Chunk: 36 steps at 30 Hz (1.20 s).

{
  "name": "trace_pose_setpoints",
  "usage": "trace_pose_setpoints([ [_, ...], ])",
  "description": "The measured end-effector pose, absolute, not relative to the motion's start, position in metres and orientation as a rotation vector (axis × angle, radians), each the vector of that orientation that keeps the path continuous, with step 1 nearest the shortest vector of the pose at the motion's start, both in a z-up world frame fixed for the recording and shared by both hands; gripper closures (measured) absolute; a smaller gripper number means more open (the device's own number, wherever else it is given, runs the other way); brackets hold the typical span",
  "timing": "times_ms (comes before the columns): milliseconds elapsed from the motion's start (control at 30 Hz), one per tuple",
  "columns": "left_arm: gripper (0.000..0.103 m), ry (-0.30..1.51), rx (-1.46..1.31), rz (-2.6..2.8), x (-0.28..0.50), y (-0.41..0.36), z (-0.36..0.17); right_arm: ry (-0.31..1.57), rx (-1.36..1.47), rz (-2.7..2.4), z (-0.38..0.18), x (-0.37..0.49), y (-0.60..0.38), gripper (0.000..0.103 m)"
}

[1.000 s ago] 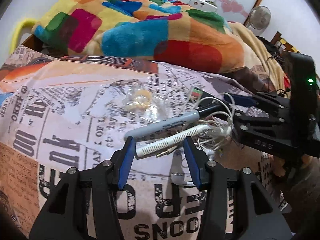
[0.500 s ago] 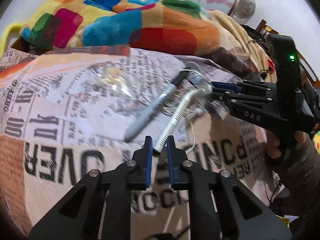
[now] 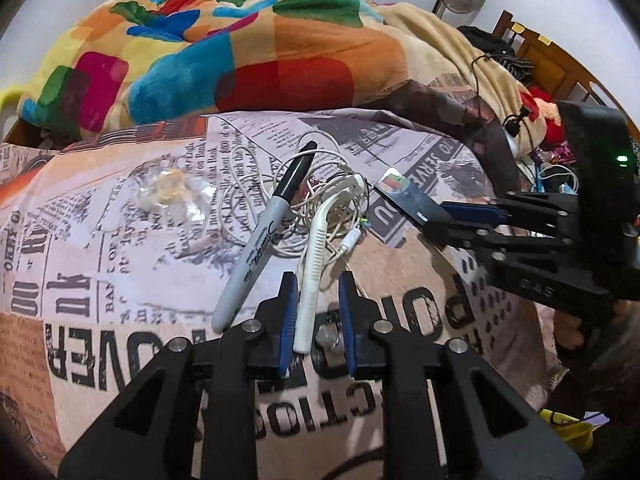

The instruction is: Collect trash

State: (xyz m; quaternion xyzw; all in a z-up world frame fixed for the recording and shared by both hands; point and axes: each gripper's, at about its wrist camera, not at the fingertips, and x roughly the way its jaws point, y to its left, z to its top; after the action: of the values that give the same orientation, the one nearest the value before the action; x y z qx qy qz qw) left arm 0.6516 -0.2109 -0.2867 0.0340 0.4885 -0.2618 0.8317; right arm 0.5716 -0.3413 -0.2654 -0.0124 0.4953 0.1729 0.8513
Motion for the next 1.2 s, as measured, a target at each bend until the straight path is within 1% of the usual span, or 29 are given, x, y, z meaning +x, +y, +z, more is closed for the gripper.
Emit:
trace_pose_setpoints([
  [167,0.085,1.037,0.093,-0.52,0.657,-0.216,-0.296,1.023,-0.048,0.366,-0.268,0.574,-0.336,0.081],
  [200,0.085,1.033,0.086,-0.518,0.658,-0.216,-0.297,1.016,-0.06,0.361,-0.268,0.572,-0.334,0.079],
  [300,0.085,1.027,0.068,-0.511,0.659,-0.215,-0.298,0.99,-0.089,0.349,-0.27,0.569,-0.326,0.071],
  [367,0.085,1.021,0.062,-0.501,0.658,-0.216,-0.298,0.969,-0.122,0.322,-0.271,0.567,-0.321,0.07],
  [400,0.088,1.021,0.065,-0.489,0.658,-0.216,-0.298,0.955,-0.153,0.305,-0.272,0.566,-0.316,0.071],
  [433,0.09,1.026,0.061,-0.483,0.658,-0.215,-0.298,0.951,-0.151,0.306,-0.272,0.565,-0.315,0.076],
  [500,0.094,1.046,0.02,-0.5,0.657,-0.212,-0.296,0.952,-0.153,0.306,-0.271,0.566,-0.314,0.08],
  [767,0.095,1.075,-0.017,-0.48,0.639,-0.199,-0.266,0.994,-0.06,0.318,-0.255,0.561,-0.319,0.082],
  [800,0.095,1.079,-0.025,-0.472,0.637,-0.197,-0.263,0.992,-0.052,0.318,-0.252,0.558,-0.319,0.086],
  [833,0.095,1.083,-0.037,-0.461,0.634,-0.194,-0.259,0.996,-0.043,0.323,-0.247,0.556,-0.32,0.099],
  [1000,0.095,1.082,-0.027,-0.401,0.619,-0.181,-0.245,1.002,0.008,0.341,-0.23,0.548,-0.319,0.099],
  [1200,0.095,1.084,-0.048,-0.313,0.607,-0.157,-0.252,1.042,0.039,0.344,-0.235,0.545,-0.322,0.099],
])
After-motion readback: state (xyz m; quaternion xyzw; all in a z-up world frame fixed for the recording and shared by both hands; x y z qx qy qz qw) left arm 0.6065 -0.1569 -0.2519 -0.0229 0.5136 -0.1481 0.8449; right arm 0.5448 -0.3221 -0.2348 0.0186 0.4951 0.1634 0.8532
